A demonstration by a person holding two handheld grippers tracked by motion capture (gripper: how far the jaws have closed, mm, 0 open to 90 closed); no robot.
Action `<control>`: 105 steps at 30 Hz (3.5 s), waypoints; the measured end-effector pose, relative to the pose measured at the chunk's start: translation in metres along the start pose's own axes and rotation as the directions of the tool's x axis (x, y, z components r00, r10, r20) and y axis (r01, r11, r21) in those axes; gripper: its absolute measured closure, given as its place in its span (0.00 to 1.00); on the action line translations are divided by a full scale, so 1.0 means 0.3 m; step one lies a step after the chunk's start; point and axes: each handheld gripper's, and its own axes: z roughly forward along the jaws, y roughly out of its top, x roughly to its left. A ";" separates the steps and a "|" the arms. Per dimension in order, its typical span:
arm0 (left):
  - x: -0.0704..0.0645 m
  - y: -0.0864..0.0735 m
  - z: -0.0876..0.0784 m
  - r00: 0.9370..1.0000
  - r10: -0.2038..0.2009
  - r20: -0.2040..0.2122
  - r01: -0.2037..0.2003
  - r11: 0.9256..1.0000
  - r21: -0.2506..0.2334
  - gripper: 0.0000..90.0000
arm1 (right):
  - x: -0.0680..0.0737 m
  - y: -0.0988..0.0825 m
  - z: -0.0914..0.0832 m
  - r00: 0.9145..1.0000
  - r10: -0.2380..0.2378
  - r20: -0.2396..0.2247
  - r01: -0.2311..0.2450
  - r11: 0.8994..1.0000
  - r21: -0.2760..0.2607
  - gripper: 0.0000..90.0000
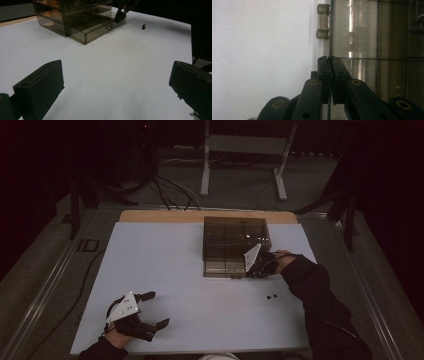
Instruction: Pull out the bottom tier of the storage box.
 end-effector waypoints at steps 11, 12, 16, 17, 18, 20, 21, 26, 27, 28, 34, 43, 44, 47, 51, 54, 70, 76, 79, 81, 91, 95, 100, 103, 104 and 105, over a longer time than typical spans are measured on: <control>0.001 -0.001 0.000 1.000 -0.002 0.000 0.002 1.000 0.002 0.01 | 0.037 0.001 -0.005 1.000 0.024 -0.013 -0.024 1.000 -0.013 0.98; 0.000 0.000 0.000 1.000 0.000 0.000 0.000 1.000 0.001 0.01 | 0.045 0.001 -0.005 1.000 0.026 -0.009 -0.026 1.000 -0.016 0.98; 0.001 0.000 -0.001 1.000 -0.001 0.000 0.001 1.000 0.001 0.01 | 0.054 -0.003 -0.009 1.000 0.017 -0.014 -0.018 1.000 -0.021 0.98; 0.001 0.000 0.000 1.000 -0.002 0.000 0.002 1.000 -0.001 0.01 | 0.056 -0.004 -0.010 1.000 0.021 -0.014 -0.021 1.000 -0.020 0.98; 0.001 0.000 0.000 1.000 -0.001 0.000 0.001 1.000 0.000 0.01 | 0.056 -0.006 -0.010 1.000 0.020 -0.014 -0.021 0.999 -0.025 0.98; 0.001 -0.001 0.000 1.000 -0.001 0.000 0.001 1.000 0.004 0.01 | 0.058 -0.008 -0.010 1.000 0.027 -0.014 -0.027 0.999 -0.028 0.98; 0.001 -0.001 0.000 1.000 -0.001 0.000 0.001 1.000 0.004 0.01 | 0.059 -0.008 -0.010 0.999 0.029 -0.014 -0.029 0.999 -0.029 0.98; 0.001 -0.002 0.001 1.000 -0.004 0.001 0.004 1.000 0.004 0.01 | 0.063 -0.009 -0.011 0.999 0.028 -0.018 -0.028 0.999 -0.035 0.98; 0.001 -0.002 0.001 1.000 -0.004 0.001 0.004 1.000 0.004 0.01 | 0.063 -0.009 -0.011 0.999 0.028 -0.018 -0.028 0.999 -0.035 0.98; 0.001 -0.001 0.000 1.000 0.000 0.001 0.000 1.000 0.002 0.01 | 0.062 -0.009 -0.011 0.999 0.033 -0.020 -0.034 0.999 -0.035 0.98; 0.000 -0.001 0.001 1.000 0.002 0.001 -0.002 1.000 0.003 0.01 | 0.062 -0.012 -0.010 0.999 0.031 -0.018 -0.032 0.999 -0.040 0.97; 0.000 -0.002 0.001 1.000 -0.001 0.000 0.001 1.000 0.005 0.01 | 0.057 -0.018 -0.009 0.998 0.049 -0.029 -0.050 0.997 -0.053 0.97; 0.001 -0.002 0.001 1.000 -0.001 0.000 0.001 1.000 0.005 0.01 | 0.058 -0.018 -0.009 0.998 0.054 -0.028 -0.055 0.997 -0.052 0.97; 0.001 -0.001 0.001 1.000 0.000 0.001 0.000 1.000 0.003 0.01 | 0.060 -0.017 -0.009 0.998 0.050 -0.023 -0.051 0.998 -0.048 0.97; -0.001 -0.001 0.001 1.000 0.002 0.000 -0.002 1.000 0.006 0.01 | 0.060 -0.018 -0.015 0.999 0.049 -0.016 -0.049 0.998 -0.043 0.95; -0.001 -0.001 0.001 1.000 0.002 0.000 -0.002 1.000 0.004 0.01 | 0.059 -0.022 -0.022 0.998 0.061 -0.014 -0.062 0.997 -0.044 0.94; -0.002 0.000 0.002 1.000 0.003 0.003 -0.003 1.000 0.000 0.01 | 0.046 -0.033 -0.121 0.978 0.207 -0.031 -0.209 0.960 -0.188 0.67; -0.002 0.000 0.002 1.000 0.004 0.001 -0.004 1.000 0.004 0.01 | 0.044 -0.025 -0.151 0.964 0.265 -0.006 -0.260 0.941 -0.216 0.39; -0.003 0.000 0.002 1.000 0.003 0.003 -0.003 1.000 -0.001 0.01 | 0.037 -0.026 -0.157 0.947 0.321 -0.013 -0.316 0.925 -0.211 0.30; -0.003 0.000 0.002 1.000 0.004 0.002 -0.004 1.000 0.001 0.01 | 0.034 -0.027 -0.162 0.940 0.342 -0.013 -0.336 0.917 -0.215 0.27; -0.003 0.000 0.001 1.000 0.004 0.003 -0.004 1.000 0.000 0.01 | 0.050 -0.022 -0.192 0.936 0.350 -0.031 -0.348 0.910 -0.226 0.05; -0.001 -0.001 0.002 1.000 0.004 0.003 -0.004 1.000 0.004 0.01 | 0.049 -0.023 -0.206 0.920 0.389 -0.046 -0.388 0.890 -0.240 0.00; -0.002 -0.001 0.002 1.000 0.004 0.003 -0.004 1.000 0.003 0.01 | 0.056 -0.037 -0.238 0.907 0.420 -0.021 -0.407 0.864 -0.298 0.00; -0.001 0.000 0.003 1.000 0.004 0.002 -0.004 1.000 0.006 0.01 | 0.060 -0.047 -0.253 0.898 0.440 -0.013 -0.420 0.848 -0.324 0.00; -0.002 0.000 0.004 1.000 0.004 0.003 -0.004 1.000 0.006 0.01 | 0.062 -0.049 -0.257 0.897 0.441 -0.005 -0.418 0.847 -0.329 0.00; -0.002 0.000 0.004 1.000 0.004 0.004 -0.004 1.000 0.006 0.01 | 0.066 -0.051 -0.262 0.895 0.446 0.003 -0.419 0.844 -0.335 0.00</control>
